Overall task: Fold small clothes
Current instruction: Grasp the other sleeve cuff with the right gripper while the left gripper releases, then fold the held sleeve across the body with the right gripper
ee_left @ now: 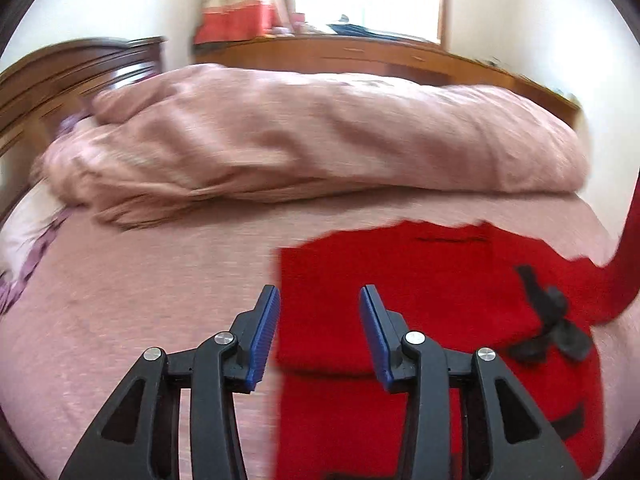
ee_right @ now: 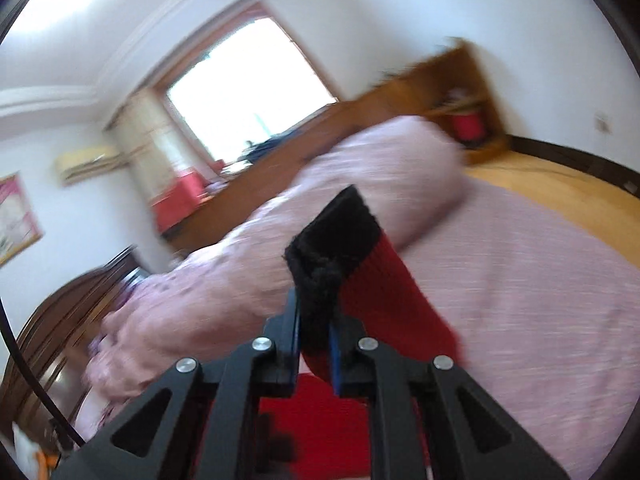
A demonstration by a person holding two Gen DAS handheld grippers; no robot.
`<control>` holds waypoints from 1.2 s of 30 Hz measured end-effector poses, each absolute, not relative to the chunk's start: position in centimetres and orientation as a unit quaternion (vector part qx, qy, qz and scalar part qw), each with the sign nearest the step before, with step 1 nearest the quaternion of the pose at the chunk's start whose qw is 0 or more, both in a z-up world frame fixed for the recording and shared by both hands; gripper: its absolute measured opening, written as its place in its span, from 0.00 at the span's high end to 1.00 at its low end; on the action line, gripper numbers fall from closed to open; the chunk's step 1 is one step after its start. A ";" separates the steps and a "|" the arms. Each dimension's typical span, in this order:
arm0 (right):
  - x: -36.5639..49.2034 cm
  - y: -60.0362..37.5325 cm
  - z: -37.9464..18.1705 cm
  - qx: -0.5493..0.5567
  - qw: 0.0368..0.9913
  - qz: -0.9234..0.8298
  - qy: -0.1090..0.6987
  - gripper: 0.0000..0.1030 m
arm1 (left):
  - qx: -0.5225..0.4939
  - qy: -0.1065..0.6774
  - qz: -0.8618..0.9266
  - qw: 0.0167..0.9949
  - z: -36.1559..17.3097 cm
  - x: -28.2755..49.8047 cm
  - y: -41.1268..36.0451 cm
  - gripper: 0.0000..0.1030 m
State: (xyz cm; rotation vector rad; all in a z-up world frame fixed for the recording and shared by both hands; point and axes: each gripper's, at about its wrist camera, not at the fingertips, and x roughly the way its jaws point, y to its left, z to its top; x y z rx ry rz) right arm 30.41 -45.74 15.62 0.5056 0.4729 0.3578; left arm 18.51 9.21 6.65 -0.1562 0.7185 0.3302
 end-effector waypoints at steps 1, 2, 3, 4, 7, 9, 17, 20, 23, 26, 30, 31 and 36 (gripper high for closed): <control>30.3 -42.0 16.3 0.232 0.926 0.194 0.225 0.89 | -0.082 0.349 0.174 0.917 6.3 18.0 10.8 0.61; 29.9 -38.9 16.5 0.221 0.928 0.205 0.219 0.89 | -0.091 0.350 0.185 0.914 5.8 17.6 12.2 0.61; 29.5 -36.2 16.2 0.216 0.929 0.208 0.218 0.89 | -0.101 0.350 0.190 0.912 5.2 17.4 13.3 0.61; 29.1 -33.6 15.8 0.215 0.928 0.211 0.220 0.89 | -0.115 0.345 0.193 0.911 4.4 17.2 14.6 0.61; 28.0 -24.7 12.5 0.232 0.911 0.239 0.243 0.89 | -0.162 0.377 0.190 0.892 2.0 18.4 17.3 0.61; 27.6 -19.2 9.6 0.211 0.906 0.256 0.264 0.89 | -0.176 0.390 0.179 0.886 0.8 19.1 18.3 0.61; 26.3 -10.6 2.4 0.096 0.897 0.263 0.343 0.89 | -0.253 0.415 0.179 0.856 -1.1 18.4 20.9 0.61; 26.7 -10.5 2.7 0.099 0.896 0.267 0.340 0.89 | -0.248 0.412 0.181 0.858 -0.9 18.4 20.5 0.61; 25.9 -10.2 2.6 0.099 0.900 0.273 0.325 0.89 | -0.239 0.416 0.182 0.858 -1.1 18.4 20.2 0.61; 26.1 -10.1 1.9 0.113 0.888 0.287 0.342 0.89 | -0.243 0.425 0.170 0.855 -1.5 19.2 19.6 0.61; 26.0 -8.6 0.1 0.112 0.860 0.322 0.379 0.83 | -0.211 0.421 0.159 0.867 -1.4 19.5 18.4 0.61; 25.9 -8.1 -0.3 0.110 0.849 0.335 0.394 0.80 | -0.203 0.417 0.154 0.872 -1.3 19.5 18.1 0.61; 25.5 -9.7 0.0 0.143 0.826 0.353 0.416 0.71 | -0.180 0.406 0.132 0.886 -0.4 19.5 16.9 0.61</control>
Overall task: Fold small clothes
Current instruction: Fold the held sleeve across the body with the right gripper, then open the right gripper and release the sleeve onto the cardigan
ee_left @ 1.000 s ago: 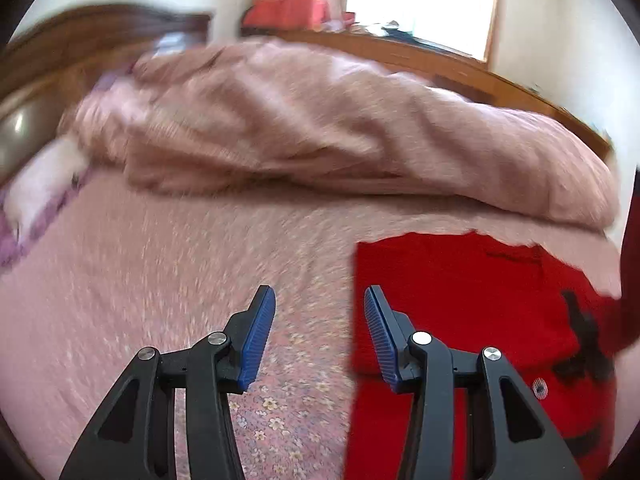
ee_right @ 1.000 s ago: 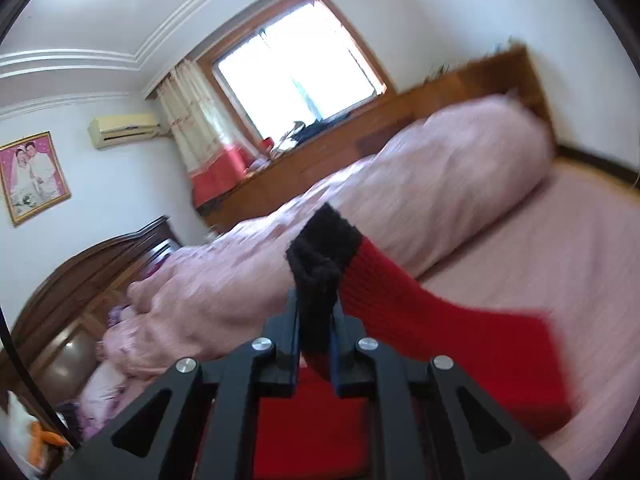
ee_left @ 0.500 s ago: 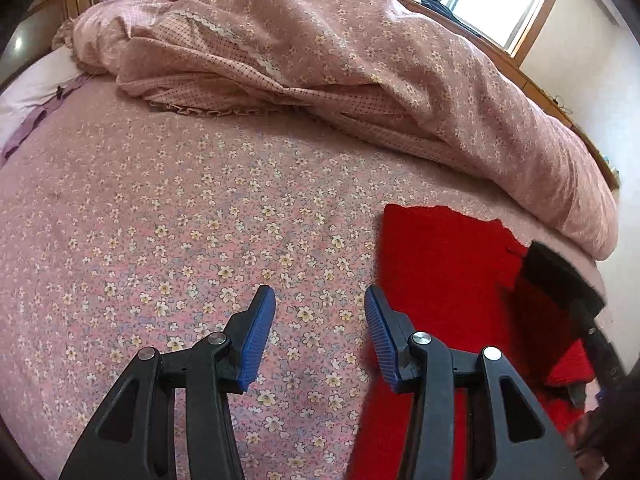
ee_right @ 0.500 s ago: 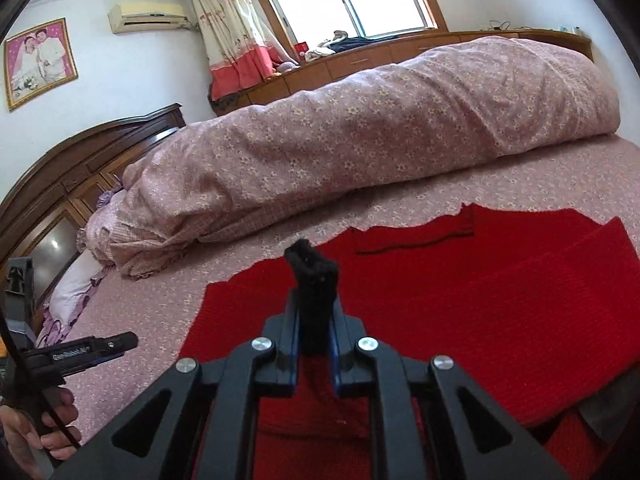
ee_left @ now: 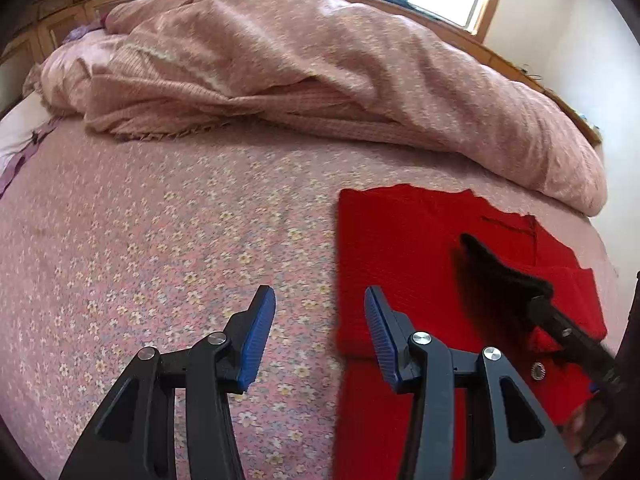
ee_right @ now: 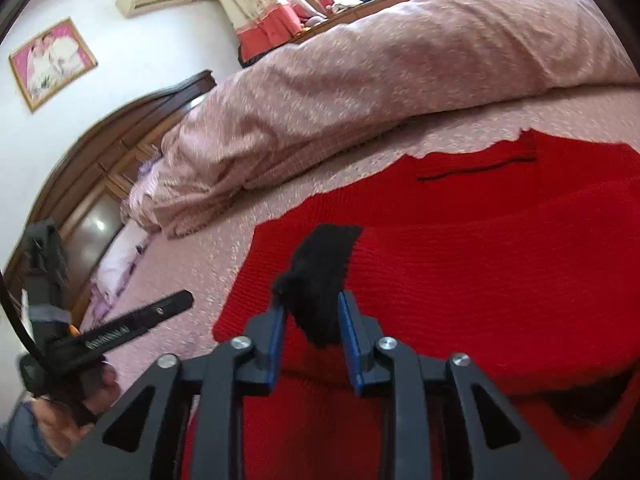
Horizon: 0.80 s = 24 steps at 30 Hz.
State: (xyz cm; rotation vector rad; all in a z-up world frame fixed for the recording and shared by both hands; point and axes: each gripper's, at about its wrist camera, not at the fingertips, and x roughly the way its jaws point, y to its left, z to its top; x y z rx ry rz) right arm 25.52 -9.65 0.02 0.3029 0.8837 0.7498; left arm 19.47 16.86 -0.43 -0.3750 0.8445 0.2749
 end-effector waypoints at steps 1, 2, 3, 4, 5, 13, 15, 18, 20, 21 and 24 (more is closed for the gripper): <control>25.6 -10.8 0.5 0.161 0.823 0.349 0.418 0.68 | -0.180 0.403 0.124 0.888 -0.2 19.4 16.6 0.61; 25.6 -12.0 0.8 0.179 0.821 0.346 0.418 0.67 | -0.179 0.402 0.115 0.891 -0.1 19.4 16.3 0.61; 25.7 -13.1 1.2 0.194 0.818 0.344 0.417 0.65 | -0.179 0.402 0.107 0.892 0.0 19.4 16.0 0.61; 25.7 -14.3 1.6 0.207 0.817 0.344 0.414 0.61 | -0.178 0.401 0.096 0.893 0.0 19.5 15.6 0.61; 25.7 -16.2 2.2 0.218 0.818 0.342 0.408 0.55 | -0.177 0.402 0.089 0.894 0.2 19.5 15.2 0.61; 26.3 -25.4 4.8 0.170 0.879 0.223 0.386 0.54 | -0.190 0.432 0.001 0.881 -0.7 24.6 10.4 0.58; 26.8 -28.2 5.1 0.173 0.891 0.183 0.378 0.54 | -0.210 0.466 -0.030 0.859 -2.3 27.6 9.5 0.57; 27.6 -31.9 4.9 0.217 0.889 0.150 0.373 0.54 | -0.190 0.500 -0.018 0.845 -4.5 30.6 8.5 0.58; 28.1 -33.7 4.7 0.253 0.882 0.143 0.371 0.53 | -0.198 0.477 -0.007 0.856 -4.3 30.9 8.4 0.86; 28.3 -34.1 4.7 0.260 0.881 0.143 0.370 0.53 | -0.208 0.469 -0.007 0.858 -4.0 30.9 8.6 0.92; 28.6 -34.6 5.4 0.244 0.893 0.131 0.355 0.54 | -0.241 0.443 -0.015 0.863 -2.9 30.5 9.4 0.95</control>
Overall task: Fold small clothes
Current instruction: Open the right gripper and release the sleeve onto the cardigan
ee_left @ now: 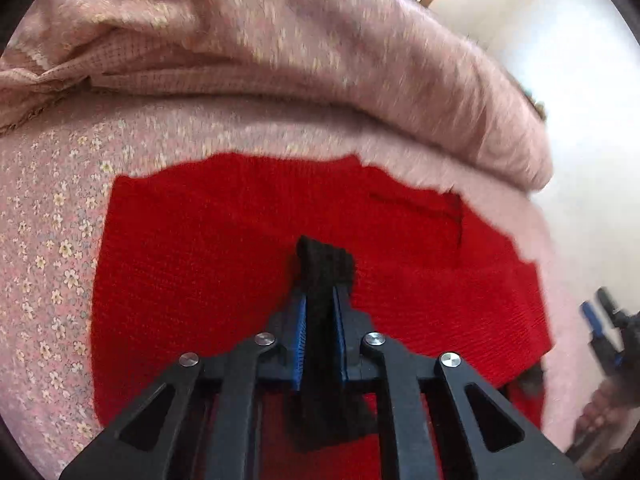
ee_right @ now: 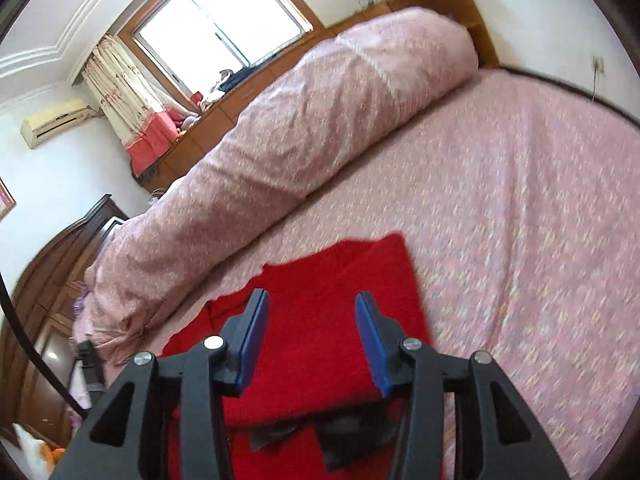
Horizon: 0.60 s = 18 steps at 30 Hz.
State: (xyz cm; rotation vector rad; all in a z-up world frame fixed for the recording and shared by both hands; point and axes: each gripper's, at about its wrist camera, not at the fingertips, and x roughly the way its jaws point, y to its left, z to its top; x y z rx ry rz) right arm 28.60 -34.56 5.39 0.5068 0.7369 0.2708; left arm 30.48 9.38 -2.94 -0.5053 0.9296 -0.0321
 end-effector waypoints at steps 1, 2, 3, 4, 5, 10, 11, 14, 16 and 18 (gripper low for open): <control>28.6 -34.5 5.5 0.239 0.896 0.126 0.352 0.54 | -0.237 0.442 -0.010 0.865 -2.7 30.4 9.4 0.95; 28.6 -34.6 5.6 0.235 0.898 0.124 0.352 0.54 | -0.231 0.441 -0.003 0.867 -2.4 30.3 9.6 1.00; 28.6 -34.5 5.6 0.233 0.897 0.123 0.354 0.54 | -0.227 0.439 0.001 0.870 -2.2 30.2 9.6 1.00; 28.4 -34.6 5.5 0.232 0.897 0.121 0.356 0.54 | -0.227 0.436 0.000 0.871 -2.0 30.0 10.0 1.00; 28.5 -34.7 5.5 0.233 0.897 0.119 0.357 0.54 | -0.226 0.437 0.002 0.871 -2.0 30.0 10.2 1.00; 29.0 -34.5 4.3 0.231 0.889 0.111 0.380 0.54 | -0.179 0.468 0.028 0.865 -2.6 30.1 10.5 0.99; 29.1 -34.4 4.2 0.228 0.888 0.110 0.384 0.54 | -0.179 0.467 0.024 0.866 -2.5 29.7 10.8 0.97; 29.5 -34.0 3.6 0.215 0.883 0.117 0.401 0.64 | -0.169 0.457 0.014 0.873 -1.5 28.2 10.7 0.85; 30.1 -33.7 2.6 0.205 0.872 0.121 0.427 0.88 | -0.158 0.449 0.008 0.879 -0.7 27.2 10.5 0.84; 30.9 -33.2 0.6 0.185 0.852 0.101 0.479 0.92 | -0.153 0.446 0.011 0.882 -0.3 26.6 10.5 0.84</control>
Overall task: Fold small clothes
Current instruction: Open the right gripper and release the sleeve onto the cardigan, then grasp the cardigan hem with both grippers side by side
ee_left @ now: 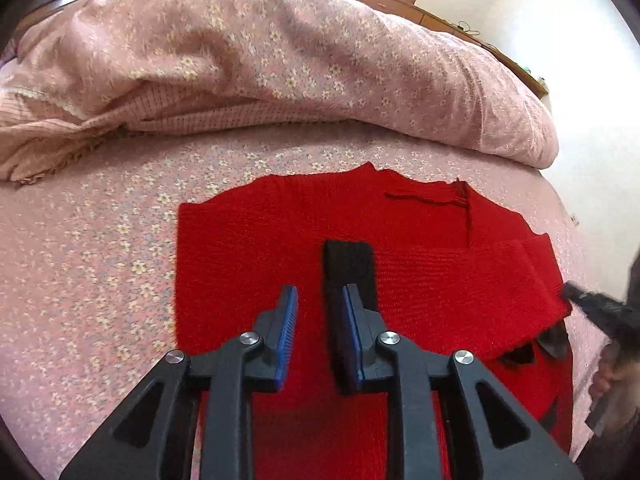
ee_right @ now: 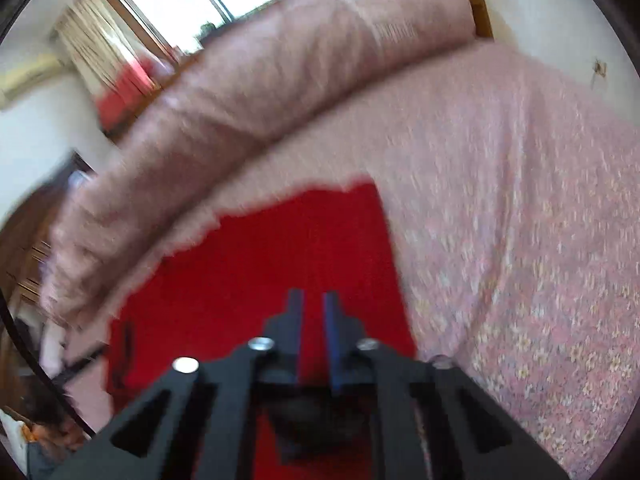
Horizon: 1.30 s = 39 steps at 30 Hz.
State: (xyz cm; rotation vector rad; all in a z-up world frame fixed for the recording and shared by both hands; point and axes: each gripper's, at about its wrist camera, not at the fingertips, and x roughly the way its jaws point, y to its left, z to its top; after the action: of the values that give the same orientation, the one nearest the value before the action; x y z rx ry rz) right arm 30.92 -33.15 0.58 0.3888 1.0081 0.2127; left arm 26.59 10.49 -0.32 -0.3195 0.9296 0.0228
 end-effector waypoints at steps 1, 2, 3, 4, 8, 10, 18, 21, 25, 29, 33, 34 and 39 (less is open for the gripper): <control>31.2 -33.0 -0.4 0.180 0.845 0.095 0.494 0.95 | -0.152 0.447 0.012 0.881 -0.2 26.4 10.6 0.84; 31.5 -33.1 -1.7 0.182 0.837 0.083 0.509 1.00 | -0.152 0.450 0.014 0.880 -0.2 26.3 10.6 0.84; 31.4 -33.5 -2.2 0.199 0.839 0.075 0.500 1.00 | -0.152 0.453 0.017 0.878 -0.3 26.2 10.8 0.84; 31.2 -33.8 -2.2 0.220 0.839 0.073 0.492 1.00 | -0.154 0.458 0.022 0.875 -0.3 25.9 11.0 0.84; 29.4 -35.1 -0.3 0.265 0.854 0.095 0.437 0.95 | -0.180 0.456 0.033 0.871 0.5 22.6 12.2 0.83; 28.3 -35.5 1.1 0.256 0.871 0.099 0.408 0.93 | -0.187 0.456 0.034 0.869 0.9 20.2 12.5 0.80; 20.2 -39.0 4.3 0.243 0.895 0.118 0.355 0.64 | -0.240 0.452 0.050 0.858 0.4 12.6 13.6 0.67; 18.7 -40.6 3.6 0.235 0.876 0.121 0.404 0.56 | -0.260 0.457 0.034 0.850 -1.0 10.1 13.2 0.56; 16.5 -42.1 2.2 0.231 0.857 0.147 0.437 0.56 | -0.250 0.480 0.028 0.841 -3.5 7.7 11.8 0.56; 13.8 -42.3 0.9 0.211 0.851 0.173 0.449 0.56 | -0.206 0.508 0.035 0.836 -5.7 6.8 10.2 0.56; 11.7 -41.5 -1.7 0.169 0.836 0.164 0.495 0.56 | -0.162 0.495 0.039 0.853 -5.9 5.9 8.7 0.54; 11.4 -41.6 -2.0 0.165 0.837 0.162 0.495 0.56 | -0.161 0.493 0.037 0.854 -6.0 5.5 8.5 0.52; 9.5 -43.4 -3.3 0.228 0.816 0.205 0.490 0.55 | -0.195 0.493 0.021 0.848 -6.0 2.7 8.1 0.48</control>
State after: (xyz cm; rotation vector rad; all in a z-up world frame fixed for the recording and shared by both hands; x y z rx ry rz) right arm 9.50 -43.39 -3.27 0.4873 1.0451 0.4378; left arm 2.71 8.15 -6.04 -0.4100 1.0390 0.0446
